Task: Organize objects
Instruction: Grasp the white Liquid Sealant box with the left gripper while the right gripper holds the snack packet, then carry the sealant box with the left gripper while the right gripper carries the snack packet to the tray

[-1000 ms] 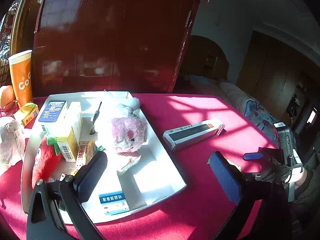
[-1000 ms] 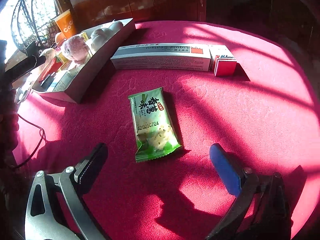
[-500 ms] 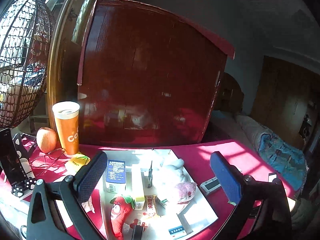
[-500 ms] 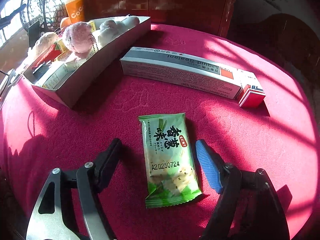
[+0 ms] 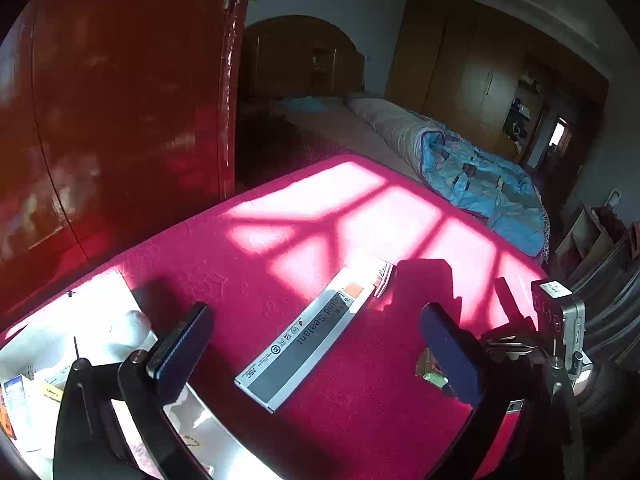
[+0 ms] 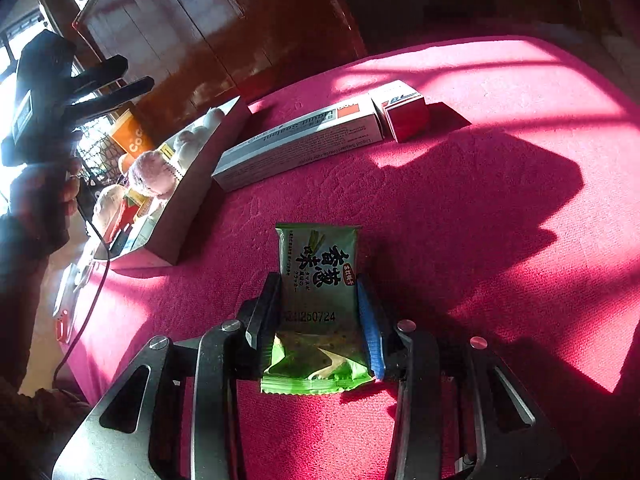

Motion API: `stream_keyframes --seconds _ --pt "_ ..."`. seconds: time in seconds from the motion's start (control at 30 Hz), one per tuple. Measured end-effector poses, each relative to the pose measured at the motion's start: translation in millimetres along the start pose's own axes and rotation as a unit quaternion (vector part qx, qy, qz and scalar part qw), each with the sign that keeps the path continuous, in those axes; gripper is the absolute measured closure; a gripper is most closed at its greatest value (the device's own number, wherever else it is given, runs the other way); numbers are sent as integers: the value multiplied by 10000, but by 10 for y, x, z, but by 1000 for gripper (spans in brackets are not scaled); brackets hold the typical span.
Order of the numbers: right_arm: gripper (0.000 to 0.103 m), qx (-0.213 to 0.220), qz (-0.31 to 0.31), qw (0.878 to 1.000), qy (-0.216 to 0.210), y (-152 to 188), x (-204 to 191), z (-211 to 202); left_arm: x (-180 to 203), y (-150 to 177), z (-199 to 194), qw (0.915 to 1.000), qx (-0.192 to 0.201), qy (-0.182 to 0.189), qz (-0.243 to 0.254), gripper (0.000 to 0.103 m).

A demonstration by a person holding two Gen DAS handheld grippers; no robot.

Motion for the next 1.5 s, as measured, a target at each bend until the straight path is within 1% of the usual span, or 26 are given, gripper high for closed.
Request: stream_keyframes --seconds 0.1,0.17,0.27,0.3,0.33,0.37,0.43,0.47,0.5,0.53,0.57,0.6,0.63,0.7,0.73,0.8,0.9,0.97,1.03,1.13,1.23,1.33,1.43,1.5 --pt "67 21 141 9998 -144 -5 21 -3 81 29 547 9983 -531 -91 219 0" --pt "67 38 246 9994 -251 0 41 -7 73 77 823 9956 -836 -258 331 0" --pt "67 48 286 9991 -296 1 43 -10 -23 219 1102 9896 -1342 -499 168 0" --pt "67 48 302 9990 -316 -6 46 -4 -15 282 1149 9874 -1520 -434 96 0" --pt "67 51 332 9988 -353 -3 61 -8 23 355 1168 9853 -1693 -232 59 0" --pt "67 54 370 9985 -398 -2 76 -9 88 412 1151 9839 -1779 -111 144 0" --pt "67 61 455 9977 -498 -2 106 -11 271 501 1095 9818 -1839 6 484 1" --pt "67 64 479 9974 -525 -1 110 -9 343 533 1062 9817 -1805 -24 607 5" --pt "67 66 495 9973 -542 -1 113 -10 381 557 1050 9819 -1774 -123 660 11" --pt "67 66 500 9972 -546 -3 118 -3 383 568 1067 9816 -1788 -231 628 15" --pt "67 67 502 9972 -545 -5 120 -6 358 588 1098 9813 -1825 -311 532 28" --pt "67 67 497 9973 -536 -5 115 -5 326 600 1126 9814 -1822 -420 438 37" --pt "67 65 489 9975 -512 -4 116 -5 327 590 1105 9833 -1700 -504 421 42" --pt "67 78 468 9978 -458 -5 110 -2 331 566 1068 9842 -1641 -592 299 58" --pt "67 79 463 9979 -447 -5 106 -3 356 573 1044 9847 -1615 -588 278 61" --pt "67 82 453 9980 -431 -6 100 -1 409 612 974 9863 -1521 -585 269 61" --pt "67 140 427 9985 -298 -1 99 -39 500 678 835 9912 -1203 -516 176 61" --pt "67 254 473 9984 -166 14 139 -111 549 695 685 9956 -848 -391 63 61" --pt "67 350 594 9976 -42 38 209 -193 592 709 542 9974 -585 -426 33 61" --pt "67 526 793 9954 94 53 317 -352 665 702 299 9992 -184 -363 -30 61" --pt "67 760 857 9933 181 -4 351 -525 652 685 14 9990 236 -306 -217 61" --pt "67 1006 813 9913 227 -99 285 -668 569 670 -324 9966 607 -376 -423 61" --pt "67 1172 766 9900 188 -175 207 -753 495 703 -627 9929 907 -546 -544 61" --pt "67 1209 724 9899 159 -188 143 -779 474 749 -754 9902 1036 -725 -586 61"
Point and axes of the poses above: each gripper's, at about its wrist camera, not at the fingertips, and z roughly the way its jaws point, x to its right, y to its underside, the point moved 3 cm from there along z, roughly the way its jaws point, and after that the axes turned 3 degrees about y, right-handed, at the moved point
